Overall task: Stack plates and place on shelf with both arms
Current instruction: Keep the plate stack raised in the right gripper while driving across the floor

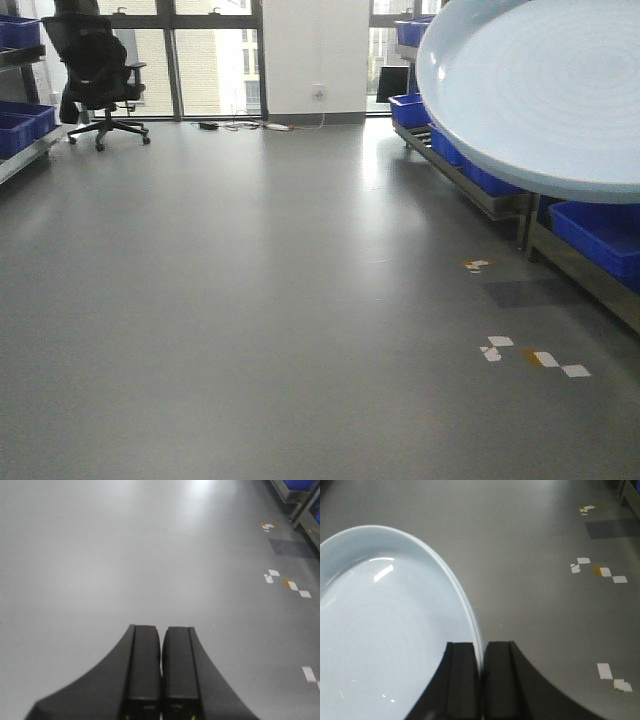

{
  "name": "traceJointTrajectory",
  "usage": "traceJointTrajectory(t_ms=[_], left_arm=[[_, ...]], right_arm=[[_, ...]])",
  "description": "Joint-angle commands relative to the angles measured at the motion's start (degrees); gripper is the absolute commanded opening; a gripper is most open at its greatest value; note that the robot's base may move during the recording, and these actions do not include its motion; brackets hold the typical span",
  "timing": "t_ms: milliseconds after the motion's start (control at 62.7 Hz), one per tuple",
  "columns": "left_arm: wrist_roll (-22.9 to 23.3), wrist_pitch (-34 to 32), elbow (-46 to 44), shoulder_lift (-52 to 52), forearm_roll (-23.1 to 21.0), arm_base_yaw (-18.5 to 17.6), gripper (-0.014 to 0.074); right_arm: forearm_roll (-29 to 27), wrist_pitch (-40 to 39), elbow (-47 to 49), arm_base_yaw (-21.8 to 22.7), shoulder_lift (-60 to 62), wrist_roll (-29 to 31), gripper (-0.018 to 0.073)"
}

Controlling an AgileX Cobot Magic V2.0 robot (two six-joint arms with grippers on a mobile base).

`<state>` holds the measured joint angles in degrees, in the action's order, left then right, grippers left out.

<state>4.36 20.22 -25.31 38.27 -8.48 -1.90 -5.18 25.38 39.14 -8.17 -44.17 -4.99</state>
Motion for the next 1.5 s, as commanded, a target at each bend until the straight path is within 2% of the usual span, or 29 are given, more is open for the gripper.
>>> traceJointTrajectory(t_ms=[0, 1482], left_arm=[[0.30, -4.43, -1.59, -0.08, -0.31, -0.29, 0.0090], [0.30, -4.43, -1.59, -0.08, -0.31, -0.29, 0.0090]], right_arm=[[-0.33, -5.37, 1.62, 0.39, 0.28, 0.22, 0.0056], [-0.33, -5.37, 1.62, 0.39, 0.28, 0.22, 0.0056]])
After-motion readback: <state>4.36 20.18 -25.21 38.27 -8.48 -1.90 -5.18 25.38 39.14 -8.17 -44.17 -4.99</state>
